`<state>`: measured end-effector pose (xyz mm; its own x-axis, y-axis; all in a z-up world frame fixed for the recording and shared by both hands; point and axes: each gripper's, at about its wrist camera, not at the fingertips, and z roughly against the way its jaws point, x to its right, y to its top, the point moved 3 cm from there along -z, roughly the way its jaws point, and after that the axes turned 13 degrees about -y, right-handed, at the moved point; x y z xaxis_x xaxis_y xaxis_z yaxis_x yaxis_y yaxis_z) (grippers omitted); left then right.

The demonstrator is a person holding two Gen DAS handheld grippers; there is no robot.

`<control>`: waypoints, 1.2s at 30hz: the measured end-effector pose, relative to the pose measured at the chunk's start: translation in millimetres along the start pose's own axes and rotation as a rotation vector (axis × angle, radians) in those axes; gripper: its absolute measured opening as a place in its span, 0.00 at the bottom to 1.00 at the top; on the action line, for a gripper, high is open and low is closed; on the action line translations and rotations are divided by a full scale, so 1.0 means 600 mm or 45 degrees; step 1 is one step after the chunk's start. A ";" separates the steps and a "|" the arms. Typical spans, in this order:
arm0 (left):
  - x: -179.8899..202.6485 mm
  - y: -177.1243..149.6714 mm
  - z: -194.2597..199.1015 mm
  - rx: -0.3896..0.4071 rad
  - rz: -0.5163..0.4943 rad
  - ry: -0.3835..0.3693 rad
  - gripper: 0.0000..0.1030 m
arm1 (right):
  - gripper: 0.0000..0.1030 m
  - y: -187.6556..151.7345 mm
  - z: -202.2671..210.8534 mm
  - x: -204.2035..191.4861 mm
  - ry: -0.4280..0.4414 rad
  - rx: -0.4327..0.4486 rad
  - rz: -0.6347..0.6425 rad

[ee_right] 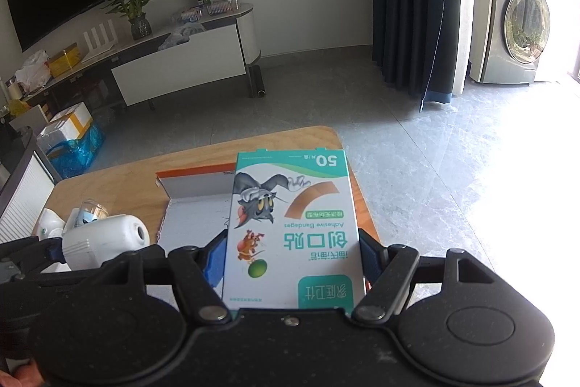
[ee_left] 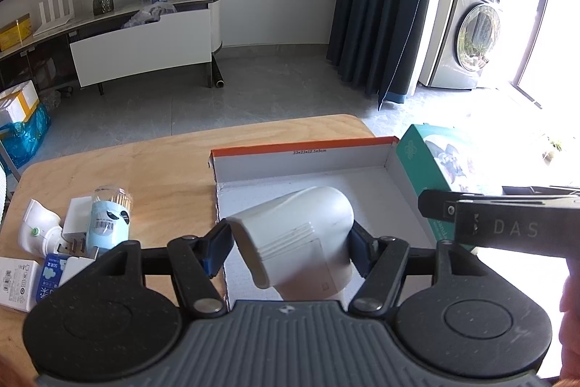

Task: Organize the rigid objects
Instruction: 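Carry the adapter and teal box into the orange-rimmed box while the right tool releases the teal box, then lower the white plug adapter into the box and open the left tool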

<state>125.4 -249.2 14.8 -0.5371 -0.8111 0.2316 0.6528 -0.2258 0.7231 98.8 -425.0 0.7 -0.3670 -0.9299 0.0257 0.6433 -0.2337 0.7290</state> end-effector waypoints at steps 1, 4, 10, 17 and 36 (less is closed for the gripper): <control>0.000 0.001 -0.002 -0.003 -0.002 0.001 0.65 | 0.82 0.003 -0.004 0.000 0.006 -0.005 0.001; -0.001 0.002 -0.007 -0.010 0.003 0.002 0.65 | 0.82 0.011 -0.012 -0.001 0.009 -0.015 0.009; -0.002 0.007 -0.015 -0.020 0.013 -0.013 0.65 | 0.82 0.019 -0.033 -0.006 0.005 -0.052 0.039; -0.007 0.008 -0.025 -0.032 0.021 -0.014 0.65 | 0.83 0.039 -0.066 -0.005 0.042 -0.058 0.018; 0.008 0.025 -0.063 -0.081 0.031 -0.067 0.78 | 0.85 0.028 0.019 0.040 0.008 0.075 -0.067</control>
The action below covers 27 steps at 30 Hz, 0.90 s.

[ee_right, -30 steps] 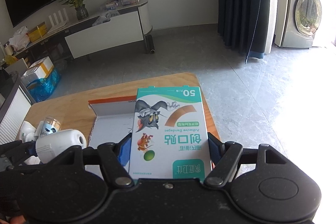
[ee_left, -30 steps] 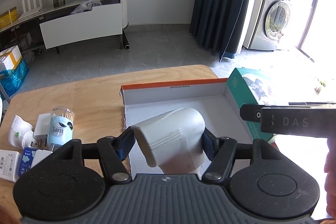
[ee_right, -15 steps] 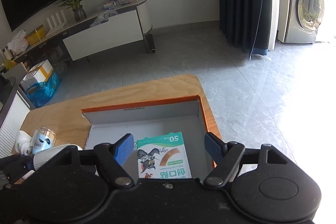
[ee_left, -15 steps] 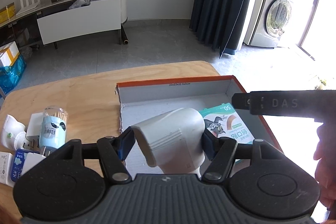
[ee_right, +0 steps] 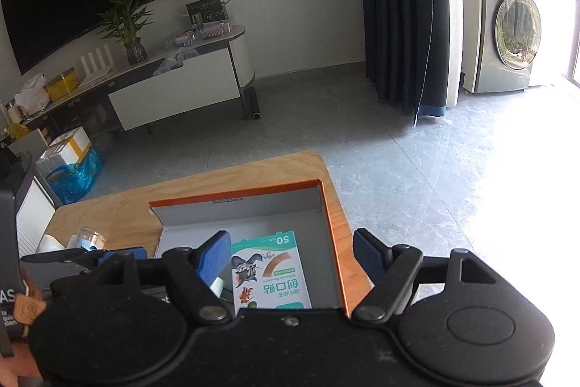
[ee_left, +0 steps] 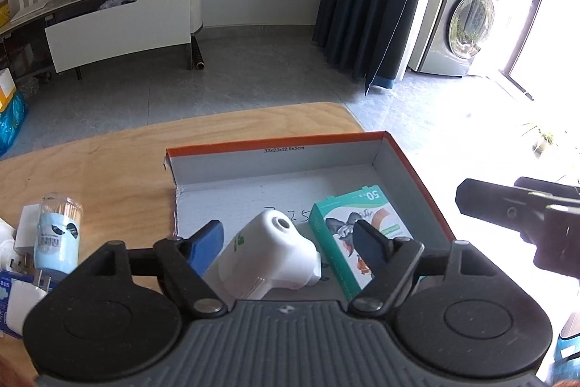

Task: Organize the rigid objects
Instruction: 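Lower the white plug adapter into the box and open the left tool, then withdraw both tools from the box back over the table objects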

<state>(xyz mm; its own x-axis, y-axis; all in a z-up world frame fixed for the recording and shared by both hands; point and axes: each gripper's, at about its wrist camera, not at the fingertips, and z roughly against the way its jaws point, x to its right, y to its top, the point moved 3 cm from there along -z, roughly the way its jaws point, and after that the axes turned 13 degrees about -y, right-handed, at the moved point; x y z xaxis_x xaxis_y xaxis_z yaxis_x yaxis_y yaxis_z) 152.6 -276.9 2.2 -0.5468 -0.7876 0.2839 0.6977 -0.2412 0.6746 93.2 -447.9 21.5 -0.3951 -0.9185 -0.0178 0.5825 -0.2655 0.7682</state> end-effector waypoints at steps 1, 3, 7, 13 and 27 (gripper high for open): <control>-0.001 0.000 0.006 0.003 0.004 0.003 0.78 | 0.85 -0.002 0.003 -0.002 0.004 0.001 -0.001; -0.004 -0.001 0.019 0.011 0.013 0.014 0.78 | 0.85 -0.007 0.010 -0.006 0.009 0.005 -0.001; -0.009 -0.003 0.044 0.019 0.018 0.055 0.81 | 0.85 -0.013 0.018 -0.013 -0.004 0.001 -0.009; -0.021 -0.015 0.077 0.029 0.046 0.099 0.83 | 0.85 -0.029 0.033 -0.023 -0.011 -0.012 0.003; -0.049 -0.042 0.133 0.079 0.093 0.129 0.84 | 0.85 -0.061 0.066 -0.083 0.055 -0.031 0.063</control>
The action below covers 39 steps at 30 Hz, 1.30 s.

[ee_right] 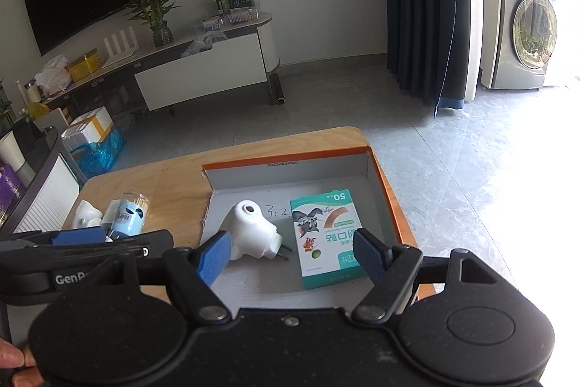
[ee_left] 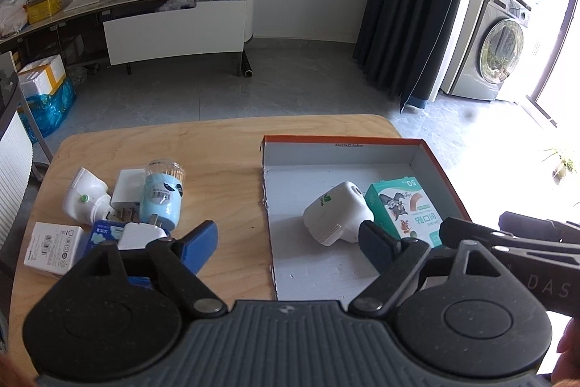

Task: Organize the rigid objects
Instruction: 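Withdraw both tools from the box back over the table objects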

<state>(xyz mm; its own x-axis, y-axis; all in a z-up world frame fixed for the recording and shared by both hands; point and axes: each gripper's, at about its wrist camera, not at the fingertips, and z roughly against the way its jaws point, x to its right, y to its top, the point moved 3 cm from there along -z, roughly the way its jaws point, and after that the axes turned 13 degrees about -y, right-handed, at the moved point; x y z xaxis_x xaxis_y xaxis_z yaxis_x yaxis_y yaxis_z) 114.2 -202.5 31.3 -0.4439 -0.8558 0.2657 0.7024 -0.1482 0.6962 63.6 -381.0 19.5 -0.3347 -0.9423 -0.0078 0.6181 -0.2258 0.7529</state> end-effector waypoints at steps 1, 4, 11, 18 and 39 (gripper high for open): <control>-0.005 -0.001 0.002 0.002 0.006 0.007 0.84 | 0.85 -0.001 0.001 -0.004 0.005 0.000 0.004; -0.019 -0.007 0.011 0.004 0.014 0.021 0.84 | 0.85 -0.005 0.004 -0.018 0.017 -0.003 0.016; -0.040 -0.013 0.028 0.020 0.013 0.051 0.84 | 0.85 -0.013 0.012 -0.044 0.040 -0.009 0.040; -0.062 -0.023 0.045 0.034 0.025 0.070 0.84 | 0.85 -0.025 0.019 -0.074 0.068 -0.020 0.075; -0.152 -0.053 0.094 0.052 0.114 0.141 0.84 | 0.85 -0.050 0.027 -0.181 0.157 -0.053 0.205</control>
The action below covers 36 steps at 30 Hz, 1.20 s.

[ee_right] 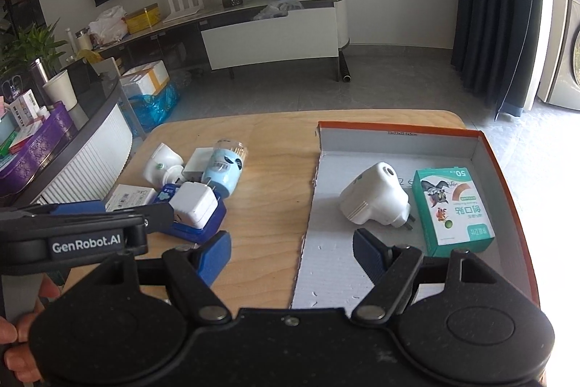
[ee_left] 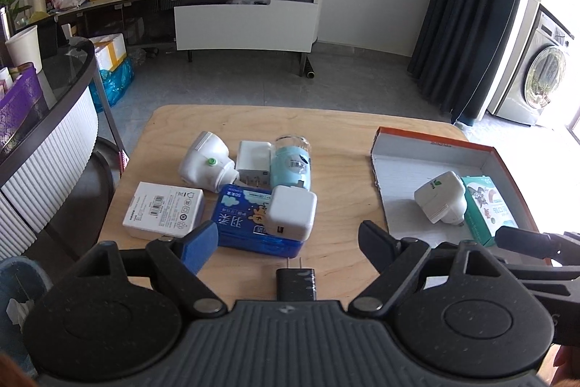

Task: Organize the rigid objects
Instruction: 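Withdraw both tools from the box back over the table objects, then grasp the white barcode box with the left tool while the right tool grasps the white charger cube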

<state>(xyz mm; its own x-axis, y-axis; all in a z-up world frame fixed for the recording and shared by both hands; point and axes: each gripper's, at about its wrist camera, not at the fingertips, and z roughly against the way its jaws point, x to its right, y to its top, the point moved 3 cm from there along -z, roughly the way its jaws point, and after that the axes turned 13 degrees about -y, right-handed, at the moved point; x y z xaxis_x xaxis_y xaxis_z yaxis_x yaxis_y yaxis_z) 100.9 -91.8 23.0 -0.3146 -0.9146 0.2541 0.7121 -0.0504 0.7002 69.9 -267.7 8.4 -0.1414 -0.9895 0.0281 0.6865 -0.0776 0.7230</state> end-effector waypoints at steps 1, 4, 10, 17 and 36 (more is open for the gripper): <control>-0.004 -0.001 0.001 0.000 0.005 0.001 0.84 | 0.85 -0.001 -0.001 -0.005 0.004 -0.002 0.006; -0.019 -0.003 0.005 0.003 0.022 0.004 0.84 | 0.85 0.000 -0.004 -0.020 0.015 -0.005 0.024; -0.052 -0.014 0.012 0.006 0.050 0.016 0.84 | 0.85 -0.002 -0.015 -0.054 0.042 -0.022 0.055; -0.133 -0.033 0.004 -0.017 0.140 0.108 0.86 | 0.85 -0.010 -0.019 -0.075 0.078 -0.025 0.078; -0.228 -0.008 -0.114 -0.117 0.058 0.182 0.92 | 0.85 -0.018 -0.059 -0.077 0.135 -0.067 0.022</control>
<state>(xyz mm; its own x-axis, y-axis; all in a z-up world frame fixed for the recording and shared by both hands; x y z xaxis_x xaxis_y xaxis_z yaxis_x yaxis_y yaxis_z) 183.3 6.5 -60.8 -0.1933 -0.9641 0.1822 0.7801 -0.0384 0.6244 94.5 -225.2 -25.2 -0.0545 -0.9979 -0.0349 0.7249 -0.0636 0.6859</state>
